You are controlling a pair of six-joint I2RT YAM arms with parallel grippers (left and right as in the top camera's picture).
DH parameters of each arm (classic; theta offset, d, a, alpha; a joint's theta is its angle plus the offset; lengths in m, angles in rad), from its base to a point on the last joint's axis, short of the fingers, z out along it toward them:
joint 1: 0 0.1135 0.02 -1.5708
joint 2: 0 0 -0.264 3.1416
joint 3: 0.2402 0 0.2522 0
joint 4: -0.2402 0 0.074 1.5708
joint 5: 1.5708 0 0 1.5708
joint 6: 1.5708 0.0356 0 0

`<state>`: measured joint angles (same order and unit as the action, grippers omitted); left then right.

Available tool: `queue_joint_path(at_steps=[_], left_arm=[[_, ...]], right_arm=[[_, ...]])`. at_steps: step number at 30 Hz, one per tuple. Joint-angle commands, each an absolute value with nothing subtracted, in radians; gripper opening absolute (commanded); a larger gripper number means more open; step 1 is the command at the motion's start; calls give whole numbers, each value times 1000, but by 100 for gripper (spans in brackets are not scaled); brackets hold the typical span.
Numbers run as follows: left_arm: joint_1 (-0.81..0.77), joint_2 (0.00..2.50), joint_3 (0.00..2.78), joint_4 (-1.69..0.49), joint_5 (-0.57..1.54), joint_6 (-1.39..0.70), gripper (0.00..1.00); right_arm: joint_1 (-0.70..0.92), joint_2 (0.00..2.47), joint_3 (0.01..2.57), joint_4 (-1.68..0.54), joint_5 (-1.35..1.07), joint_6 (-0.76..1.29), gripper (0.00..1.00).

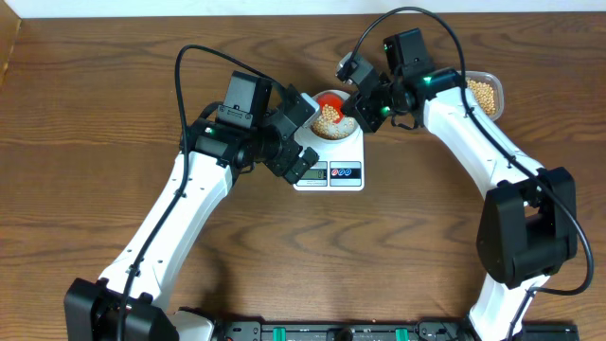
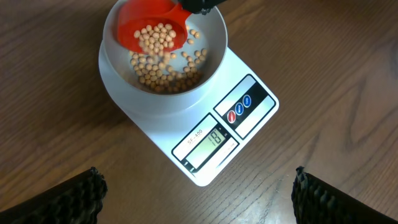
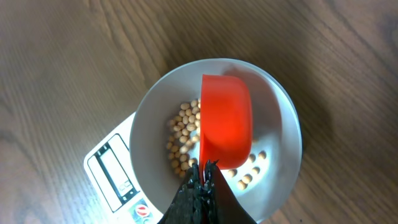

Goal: Scoop item into bowl and weigh 50g on scale
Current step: 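Tilt the red scoop to pour soybeans into the white bowl, then carry the empty red scoop right back to the soybean tub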

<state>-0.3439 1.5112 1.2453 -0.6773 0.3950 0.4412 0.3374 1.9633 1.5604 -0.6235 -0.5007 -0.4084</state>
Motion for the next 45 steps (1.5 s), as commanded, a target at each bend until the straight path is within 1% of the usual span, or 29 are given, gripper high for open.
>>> queue_joint_path(at_steps=[1, 14, 21, 28, 32, 40, 45], left_arm=[[-344, 1515, 1247, -680, 411, 428, 98], [-344, 1515, 1247, -680, 411, 428, 98], [-344, 1515, 1247, -680, 411, 428, 98], [-344, 1515, 1247, -680, 411, 428, 98], [-344, 1515, 1247, -680, 411, 428, 98], [-344, 1515, 1247, -680, 411, 428, 98], [-344, 1515, 1247, -680, 411, 428, 98]], right_arm=[[351, 1934, 1555, -624, -471, -454, 1], [355, 1877, 1555, -633, -441, -511, 1], [355, 1840, 1555, -652, -363, -543, 1], [355, 1831, 1555, -672, -339, -612, 1], [355, 1830, 1555, -683, -339, -645, 1], [355, 1823, 1555, -683, -354, -644, 1], [355, 1802, 1555, -669, -453, -643, 1]])
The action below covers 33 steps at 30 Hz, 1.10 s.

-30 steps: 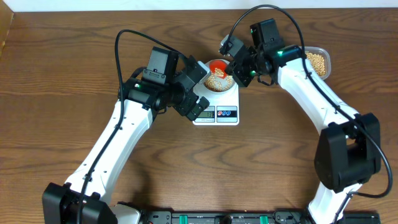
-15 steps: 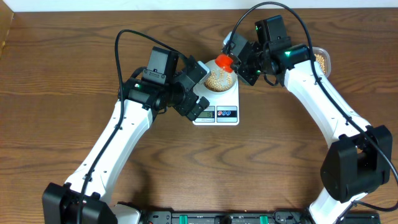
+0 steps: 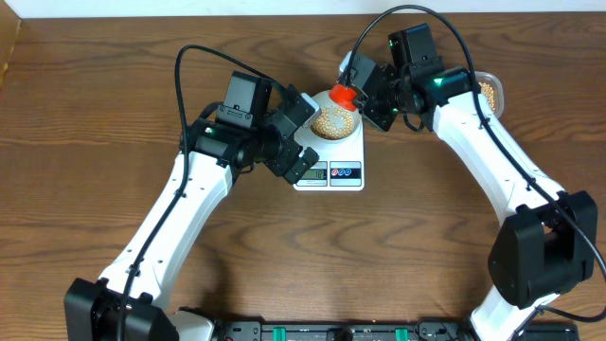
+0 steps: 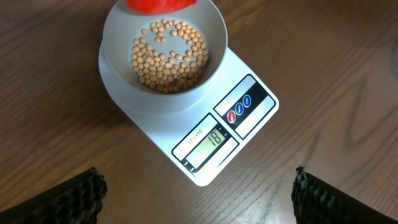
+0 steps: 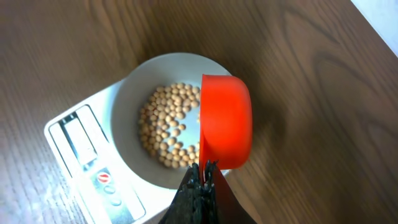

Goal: Scoop item into bowl and weigh 50g on scale
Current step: 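Carry the empty red scoop right back to the soybean tub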

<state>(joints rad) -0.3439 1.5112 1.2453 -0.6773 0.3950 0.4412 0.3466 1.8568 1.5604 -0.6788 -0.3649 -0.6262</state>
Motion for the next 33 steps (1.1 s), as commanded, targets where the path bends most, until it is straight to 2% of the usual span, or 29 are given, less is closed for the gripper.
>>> queue_joint_path(at_steps=[1, 7, 16, 24, 33], left_arm=[[-344, 1515, 1247, -680, 411, 428, 98], [-344, 1515, 1247, -680, 411, 428, 98], [-344, 1515, 1247, -680, 411, 428, 98], [-344, 1515, 1247, -680, 411, 428, 98], [-344, 1515, 1247, -680, 411, 428, 98]], right_arm=[[355, 1795, 1555, -665, -465, -638, 1], [352, 1732, 1555, -624, -440, -542, 1], [342, 1673, 1555, -579, -60, -325, 1], [313, 1674, 1555, -577, 192, -252, 1], [196, 1674, 1555, -590, 264, -167, 1]])
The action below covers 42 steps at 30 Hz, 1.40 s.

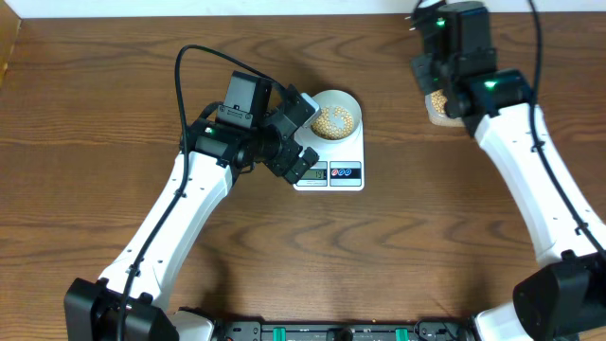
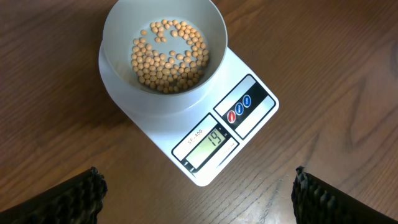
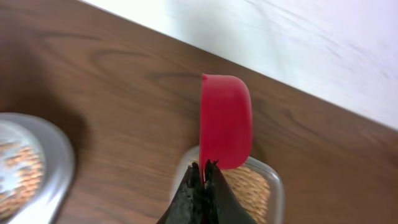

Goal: Scoop item into bowl and weigh 50g on scale
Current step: 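Carry the empty red scoop right back to the soybean tub, then lower the red scoop into the soybeans in the tub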

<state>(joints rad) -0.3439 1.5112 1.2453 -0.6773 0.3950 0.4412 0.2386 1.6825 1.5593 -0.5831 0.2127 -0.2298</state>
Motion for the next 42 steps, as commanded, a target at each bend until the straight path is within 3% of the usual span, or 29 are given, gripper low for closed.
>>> queue_joint_path(at_steps=[1, 12, 24, 42], left_arm=[[-344, 1515, 1247, -680, 411, 428, 98], [-344, 1515, 1247, -680, 411, 428, 98], [-344, 1515, 1247, -680, 411, 428, 98], [-344, 1515, 1247, -680, 411, 428, 98]], right_arm=[[174, 1674, 1555, -599, 264, -149, 1], [39, 1733, 1555, -666, 250, -75, 1], [37, 1864, 1555, -697, 191, -57, 1], [36, 1868, 1437, -656, 191, -56, 1]])
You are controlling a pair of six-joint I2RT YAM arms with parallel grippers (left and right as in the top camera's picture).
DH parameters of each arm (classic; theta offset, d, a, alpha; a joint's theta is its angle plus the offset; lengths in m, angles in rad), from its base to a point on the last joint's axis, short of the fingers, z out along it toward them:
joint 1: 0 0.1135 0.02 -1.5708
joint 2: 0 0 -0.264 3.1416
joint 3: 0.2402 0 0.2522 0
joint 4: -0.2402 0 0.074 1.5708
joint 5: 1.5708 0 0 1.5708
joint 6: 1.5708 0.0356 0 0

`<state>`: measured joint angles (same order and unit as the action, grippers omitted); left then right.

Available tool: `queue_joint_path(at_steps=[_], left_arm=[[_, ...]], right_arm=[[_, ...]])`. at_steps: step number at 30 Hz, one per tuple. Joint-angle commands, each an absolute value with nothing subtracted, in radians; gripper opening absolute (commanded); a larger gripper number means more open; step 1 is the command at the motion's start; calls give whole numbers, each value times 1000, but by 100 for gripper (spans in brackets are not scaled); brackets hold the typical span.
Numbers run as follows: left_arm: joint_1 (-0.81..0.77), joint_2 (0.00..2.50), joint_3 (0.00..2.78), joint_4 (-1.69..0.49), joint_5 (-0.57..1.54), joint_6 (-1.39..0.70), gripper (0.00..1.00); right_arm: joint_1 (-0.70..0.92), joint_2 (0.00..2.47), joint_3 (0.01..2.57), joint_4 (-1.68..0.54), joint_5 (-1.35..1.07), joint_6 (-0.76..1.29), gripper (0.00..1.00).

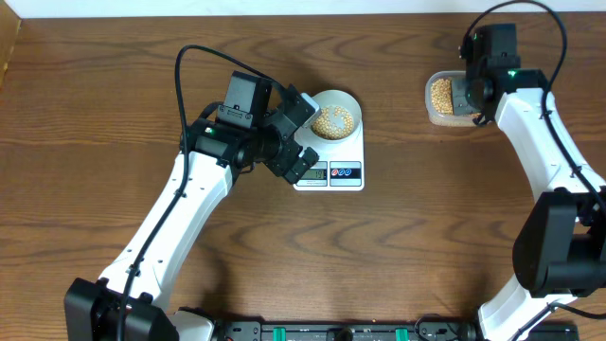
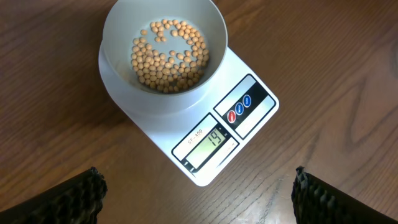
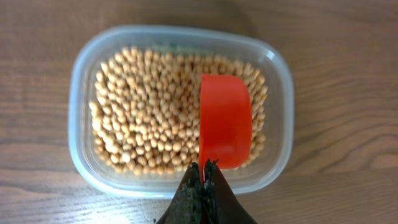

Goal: Scoop item into bowl and weigh 50g on scale
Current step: 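Lower the red scoop into the soybeans in the tub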

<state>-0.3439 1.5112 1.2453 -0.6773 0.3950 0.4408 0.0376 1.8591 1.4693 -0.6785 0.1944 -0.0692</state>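
Note:
A white bowl point(image 2: 164, 56) holding a layer of tan beans stands on the white scale point(image 2: 205, 134), whose display reads 19. My left gripper point(image 2: 198, 193) is open above the scale's near corner, with nothing between its fingers. The right gripper point(image 3: 203, 171) is shut on the handle of a red scoop point(image 3: 225, 121), turned on its side. That scoop hangs over the right part of a clear tub point(image 3: 84, 158) full of tan beans. From overhead the tub point(image 1: 441, 93) sits at the back right, with the right gripper point(image 1: 471, 90) beside it.
The scale and bowl point(image 1: 333, 118) sit at the table's middle back, next to the left arm's wrist. The table's far edge meets a white wall just behind the tub.
The right gripper has come down with the red scoop from behind the tub's far edge to directly over the beans in it. The left gripper, bowl and scale reading are unchanged.
First the red scoop was tipped over the bowl with beans spilling in. Then it was at the bowl's far rim, emptied, with the scale near 19. Later it had swung over to the tub's far side, and now it hangs over the tub's beans.

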Motion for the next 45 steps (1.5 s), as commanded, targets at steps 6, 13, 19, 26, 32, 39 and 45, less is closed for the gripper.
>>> queue_joint_path(at_steps=[6, 13, 19, 26, 32, 39, 45], left_arm=[[-344, 1515, 1247, -680, 411, 428, 98], [-344, 1515, 1247, -680, 411, 428, 98], [-344, 1515, 1247, -680, 411, 428, 98], [-344, 1515, 1247, -680, 411, 428, 98], [-344, 1515, 1247, -680, 411, 428, 98], [-344, 1515, 1247, -680, 411, 428, 98], [-344, 1515, 1247, -680, 411, 428, 98]], right_arm=[[25, 1868, 1383, -607, 147, -45, 1], [2, 1868, 1382, -593, 36, -45, 1], [-20, 1868, 1382, -593, -63, -45, 1], [-44, 1868, 1380, -594, -176, -45, 1], [-47, 1868, 1378, -595, -220, -45, 1], [-48, 1868, 1378, -596, -247, -35, 1], [-73, 1868, 1378, -597, -315, -13, 1]])
